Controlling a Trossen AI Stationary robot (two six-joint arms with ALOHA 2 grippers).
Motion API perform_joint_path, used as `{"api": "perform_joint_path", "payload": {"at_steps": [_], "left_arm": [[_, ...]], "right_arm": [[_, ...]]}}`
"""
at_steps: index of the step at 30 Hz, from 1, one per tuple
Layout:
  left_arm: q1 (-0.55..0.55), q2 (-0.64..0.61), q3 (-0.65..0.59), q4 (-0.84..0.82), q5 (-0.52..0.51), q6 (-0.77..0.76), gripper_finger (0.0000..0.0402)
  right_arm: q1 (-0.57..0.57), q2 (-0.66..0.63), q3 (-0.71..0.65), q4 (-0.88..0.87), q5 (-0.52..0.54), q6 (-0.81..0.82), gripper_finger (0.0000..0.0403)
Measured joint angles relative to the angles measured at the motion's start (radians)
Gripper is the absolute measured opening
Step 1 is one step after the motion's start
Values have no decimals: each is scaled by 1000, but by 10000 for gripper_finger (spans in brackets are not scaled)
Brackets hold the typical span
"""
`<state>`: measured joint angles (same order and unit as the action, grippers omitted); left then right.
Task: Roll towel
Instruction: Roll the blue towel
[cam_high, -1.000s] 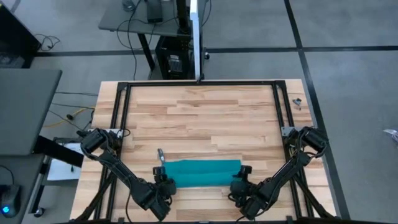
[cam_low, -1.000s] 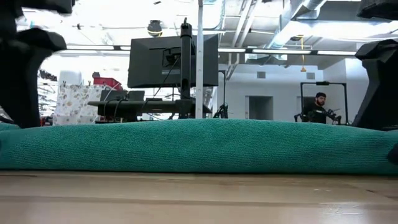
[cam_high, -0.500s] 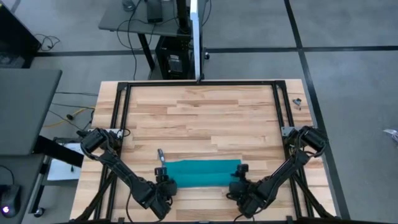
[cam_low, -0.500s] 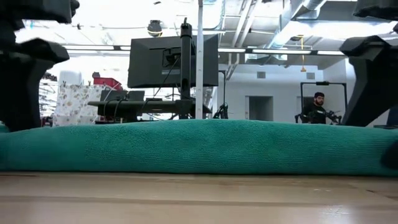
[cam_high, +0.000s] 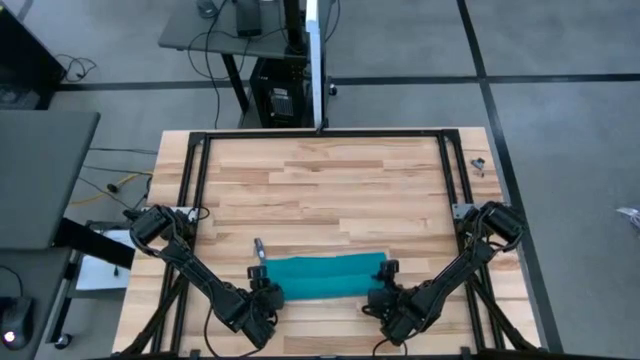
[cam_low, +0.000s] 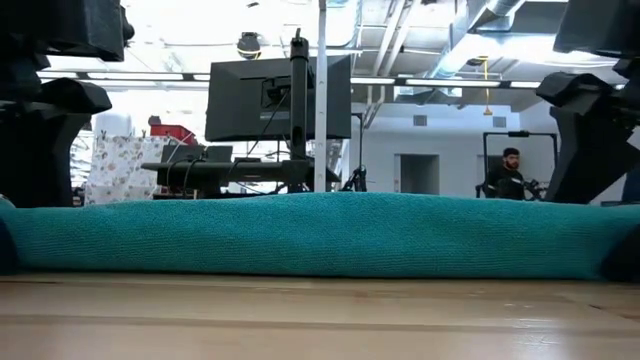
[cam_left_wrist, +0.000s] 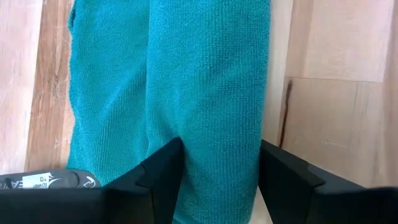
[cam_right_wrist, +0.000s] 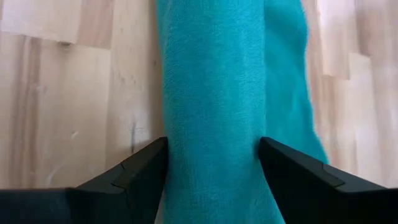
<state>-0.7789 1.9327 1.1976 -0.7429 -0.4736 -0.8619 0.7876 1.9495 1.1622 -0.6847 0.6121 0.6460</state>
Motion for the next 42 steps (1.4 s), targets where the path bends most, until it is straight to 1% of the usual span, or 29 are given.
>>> {"api": "perform_joint_path", "payload": {"at_steps": [3, 5, 6, 9, 10, 12, 13, 15, 18, 21, 23, 25, 28, 30, 35, 38, 40, 42], "left_arm": [[1, 0, 0, 0, 2, -28, 161], [2, 0, 0, 0, 11, -48, 134], [5, 0, 0, -2, 18, -54, 113], [9, -4, 0, 2, 52, -62, 33], [10, -6, 0, 13, 64, -67, 21], [15, -19, 0, 36, 104, -88, 18], [19, -27, 0, 46, 137, -95, 18], [29, -44, -6, 77, 216, -96, 17], [45, -78, -38, 176, 352, -77, 16], [55, -118, -103, 291, 433, -99, 16], [65, -156, -158, 353, 475, -129, 16], [72, -198, -218, 416, 500, -164, 16], [84, -275, -306, 498, 507, -207, 16], [97, -330, -357, 553, 521, -223, 16], [159, -457, -452, 593, 564, -232, 16], [198, -497, -505, 604, 609, -218, 16], [220, -511, -544, 648, 643, -217, 16], [222, -509, -577, 689, 652, -217, 16]], "right_arm": [[-6, -2, -8, 20, -45, 2, 229], [-6, -3, -11, 32, -73, 7, 207], [-6, -3, -11, 35, -82, 17, 191], [-6, -4, -11, 52, -128, 39, 118], [-6, -4, -11, 59, -144, 41, 89], [-7, -13, -12, 72, -186, 49, 34], [-7, -18, -12, 87, -220, 58, 23], [-6, -26, -10, 110, -261, 87, 22], [-6, -52, -13, 110, -309, 112, 26], [-11, -80, -18, 120, -379, 115, 22], [-23, -99, -34, 156, -443, 116, 22], [-30, -108, -58, 209, -501, 123, 22], [-58, -135, -108, 299, -591, 139, 22], [-79, -160, -138, 328, -640, 141, 22], [-167, -260, -231, 382, -744, 135, 22], [-236, -314, -305, 453, -829, 135, 22], [-292, -346, -347, 503, -931, 144, 22], [-338, -362, -383, 560, -1006, 150, 22]]}}
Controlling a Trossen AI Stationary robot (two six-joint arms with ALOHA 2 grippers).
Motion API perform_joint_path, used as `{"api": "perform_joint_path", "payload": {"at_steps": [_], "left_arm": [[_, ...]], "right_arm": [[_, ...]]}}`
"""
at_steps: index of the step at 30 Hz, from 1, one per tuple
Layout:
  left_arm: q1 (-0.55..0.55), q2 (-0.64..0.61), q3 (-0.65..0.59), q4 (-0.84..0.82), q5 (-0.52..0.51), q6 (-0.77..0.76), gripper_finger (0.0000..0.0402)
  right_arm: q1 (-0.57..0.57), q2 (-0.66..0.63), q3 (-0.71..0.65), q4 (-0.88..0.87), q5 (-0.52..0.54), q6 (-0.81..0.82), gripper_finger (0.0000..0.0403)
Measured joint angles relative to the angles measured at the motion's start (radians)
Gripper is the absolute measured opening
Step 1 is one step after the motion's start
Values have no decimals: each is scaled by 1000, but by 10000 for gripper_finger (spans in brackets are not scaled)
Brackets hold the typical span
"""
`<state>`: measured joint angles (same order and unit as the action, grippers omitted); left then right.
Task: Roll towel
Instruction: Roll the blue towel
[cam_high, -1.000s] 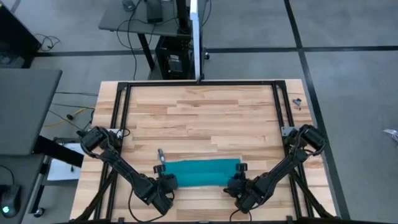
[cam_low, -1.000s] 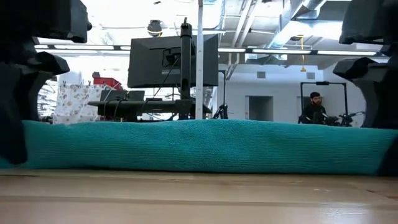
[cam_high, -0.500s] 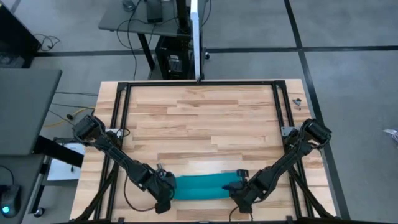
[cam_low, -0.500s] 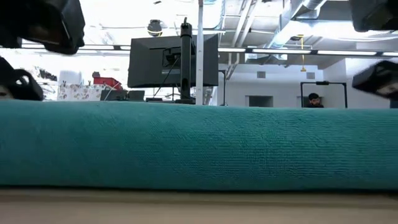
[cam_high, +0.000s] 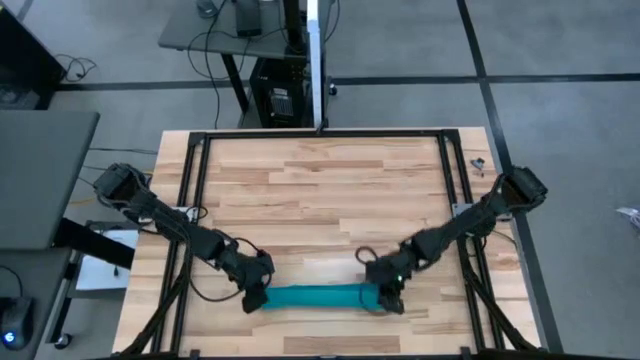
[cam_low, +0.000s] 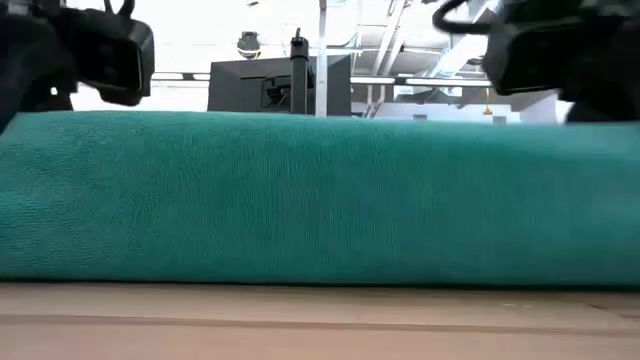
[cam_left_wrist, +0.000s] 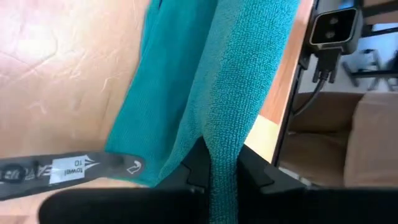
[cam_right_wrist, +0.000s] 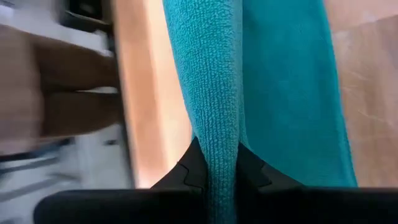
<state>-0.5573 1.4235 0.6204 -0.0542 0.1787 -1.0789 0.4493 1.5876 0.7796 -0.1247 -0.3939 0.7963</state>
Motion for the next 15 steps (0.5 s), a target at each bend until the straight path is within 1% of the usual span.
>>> {"api": "perform_joint_path", "payload": {"at_steps": [3, 8, 10, 15], "left_arm": [[19, 0, -36, 52, 3, -3, 15], [32, 3, -46, 73, 5, 8, 16], [32, 19, -47, 71, 5, 14, 21], [41, 46, -46, 68, 0, 35, 23]], "right_arm": [[-69, -12, -34, 11, -72, -12, 22], [-107, 0, -78, 76, -133, -19, 22], [-107, 20, -97, 107, -136, -19, 22], [-111, 71, -105, 122, -128, -42, 22]]}}
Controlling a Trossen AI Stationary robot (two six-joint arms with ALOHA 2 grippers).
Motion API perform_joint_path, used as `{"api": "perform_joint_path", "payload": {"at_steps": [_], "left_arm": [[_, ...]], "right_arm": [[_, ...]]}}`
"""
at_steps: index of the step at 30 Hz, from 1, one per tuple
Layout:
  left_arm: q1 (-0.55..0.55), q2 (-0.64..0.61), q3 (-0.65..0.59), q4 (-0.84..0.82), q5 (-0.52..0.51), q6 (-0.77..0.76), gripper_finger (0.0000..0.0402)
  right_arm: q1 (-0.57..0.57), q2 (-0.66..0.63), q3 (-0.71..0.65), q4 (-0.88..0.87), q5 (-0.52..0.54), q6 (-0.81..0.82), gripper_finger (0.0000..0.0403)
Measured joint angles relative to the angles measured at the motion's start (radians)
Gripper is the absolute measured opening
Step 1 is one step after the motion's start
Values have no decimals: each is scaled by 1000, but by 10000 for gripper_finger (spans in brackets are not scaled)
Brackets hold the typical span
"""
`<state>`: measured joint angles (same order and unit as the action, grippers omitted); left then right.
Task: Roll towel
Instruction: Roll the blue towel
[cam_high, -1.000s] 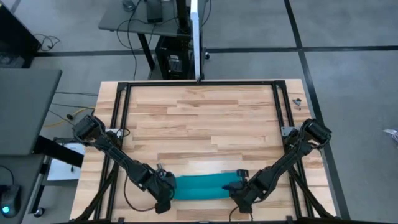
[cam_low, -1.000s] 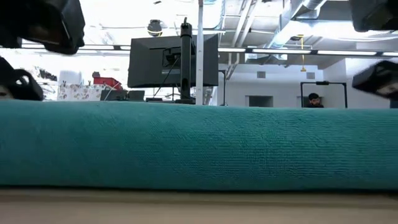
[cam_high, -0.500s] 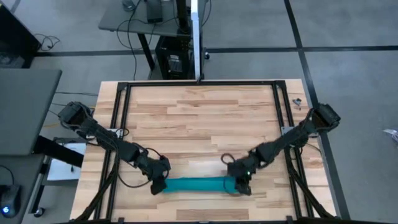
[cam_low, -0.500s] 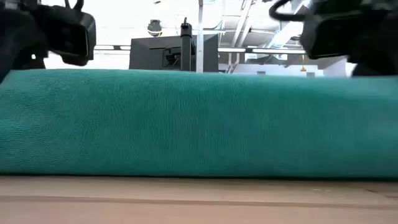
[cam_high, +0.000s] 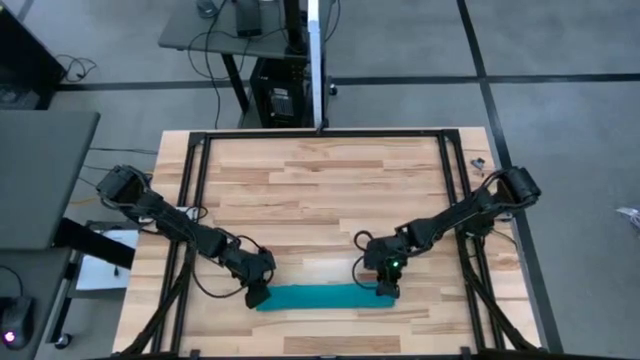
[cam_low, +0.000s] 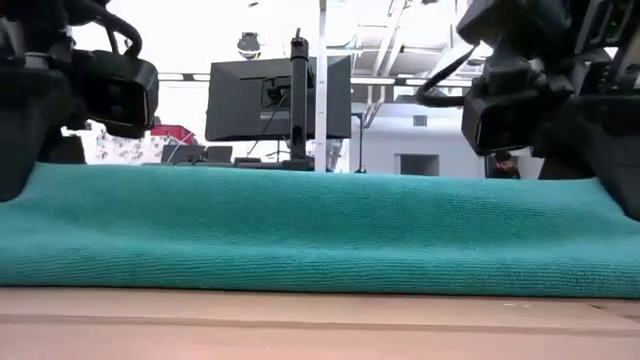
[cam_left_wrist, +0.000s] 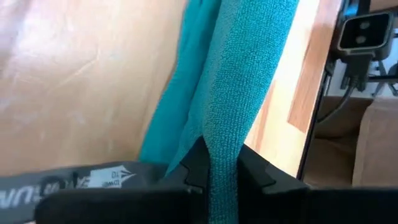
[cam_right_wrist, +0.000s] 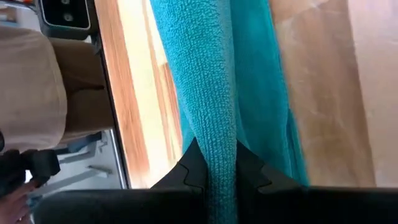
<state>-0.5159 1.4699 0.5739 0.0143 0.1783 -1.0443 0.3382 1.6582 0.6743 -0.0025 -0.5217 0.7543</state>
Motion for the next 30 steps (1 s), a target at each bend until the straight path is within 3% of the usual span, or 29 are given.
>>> {"api": "perform_joint_path", "payload": {"at_steps": [9, 18, 24, 30], "left_arm": [[16, 4, -2, -13, -10, 26, 47], [29, -56, -5, -80, 25, 123, 128], [40, -166, -3, -239, 19, 158, 134], [46, -290, -3, -231, -42, 136, 130]], "right_arm": [[-31, 9, -3, -24, 10, -4, 101], [-77, -69, -7, -85, -8, -17, 164], [-112, -197, -6, -246, -6, -53, 181], [-133, -310, -5, -295, 21, -52, 179]]}}
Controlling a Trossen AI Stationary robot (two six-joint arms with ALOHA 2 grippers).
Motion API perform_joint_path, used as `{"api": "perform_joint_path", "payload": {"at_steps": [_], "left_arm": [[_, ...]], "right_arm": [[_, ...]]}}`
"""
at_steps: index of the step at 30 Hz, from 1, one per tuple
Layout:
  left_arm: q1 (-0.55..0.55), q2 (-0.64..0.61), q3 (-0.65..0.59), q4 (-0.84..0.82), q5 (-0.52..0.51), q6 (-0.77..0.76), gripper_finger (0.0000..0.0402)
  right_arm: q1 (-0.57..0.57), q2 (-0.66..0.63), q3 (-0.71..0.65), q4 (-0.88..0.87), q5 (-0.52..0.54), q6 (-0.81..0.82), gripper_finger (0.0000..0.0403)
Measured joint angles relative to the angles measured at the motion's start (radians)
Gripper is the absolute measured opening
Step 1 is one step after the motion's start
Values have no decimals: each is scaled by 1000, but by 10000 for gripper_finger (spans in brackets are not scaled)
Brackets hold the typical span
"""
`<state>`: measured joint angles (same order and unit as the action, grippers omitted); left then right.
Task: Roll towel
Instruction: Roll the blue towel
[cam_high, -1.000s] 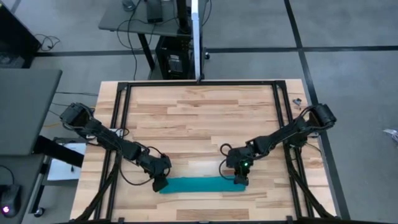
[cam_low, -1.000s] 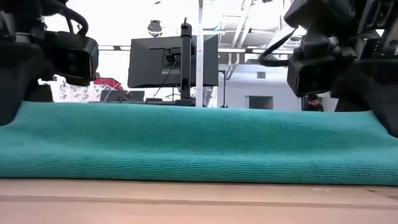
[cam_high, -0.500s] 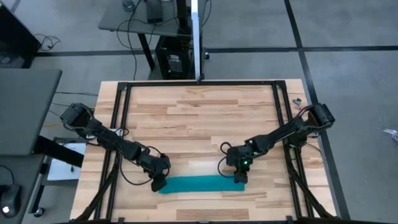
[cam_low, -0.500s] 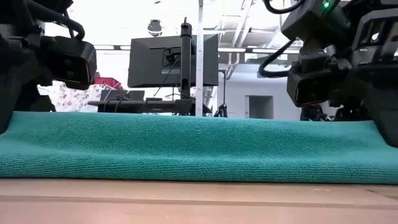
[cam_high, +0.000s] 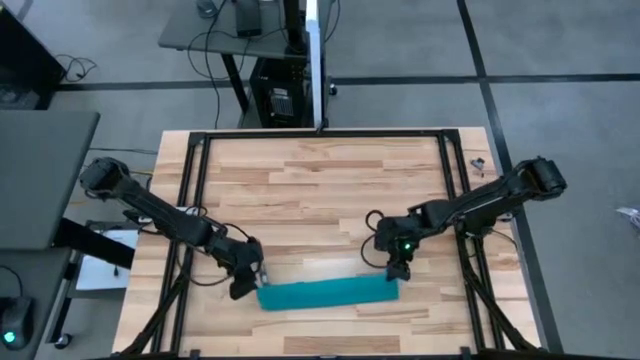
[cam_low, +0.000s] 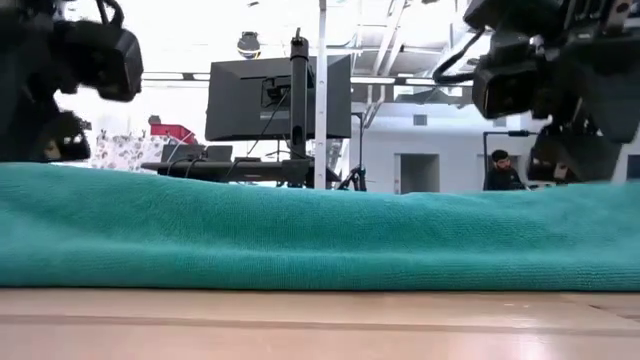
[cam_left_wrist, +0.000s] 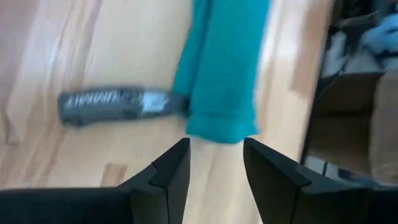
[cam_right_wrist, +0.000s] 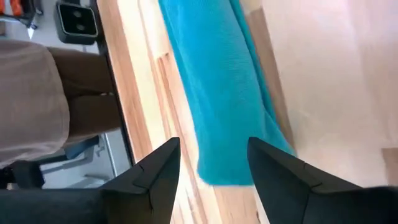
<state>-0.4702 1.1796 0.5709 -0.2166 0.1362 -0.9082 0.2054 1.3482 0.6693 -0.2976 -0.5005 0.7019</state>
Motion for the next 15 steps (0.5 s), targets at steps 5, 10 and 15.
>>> {"api": "perform_joint_path", "payload": {"at_steps": [5, 10, 15], "left_arm": [[-25, -19, 1, 198, -52, -28, 130], [-89, 119, 3, 401, -51, -69, 130], [-141, 299, 3, 521, -48, -150, 130]], "right_arm": [[40, -37, 0, 142, 9, 48, 178], [160, 27, 3, 365, 40, 125, 168], [237, 147, 3, 383, 46, 141, 131]]}}
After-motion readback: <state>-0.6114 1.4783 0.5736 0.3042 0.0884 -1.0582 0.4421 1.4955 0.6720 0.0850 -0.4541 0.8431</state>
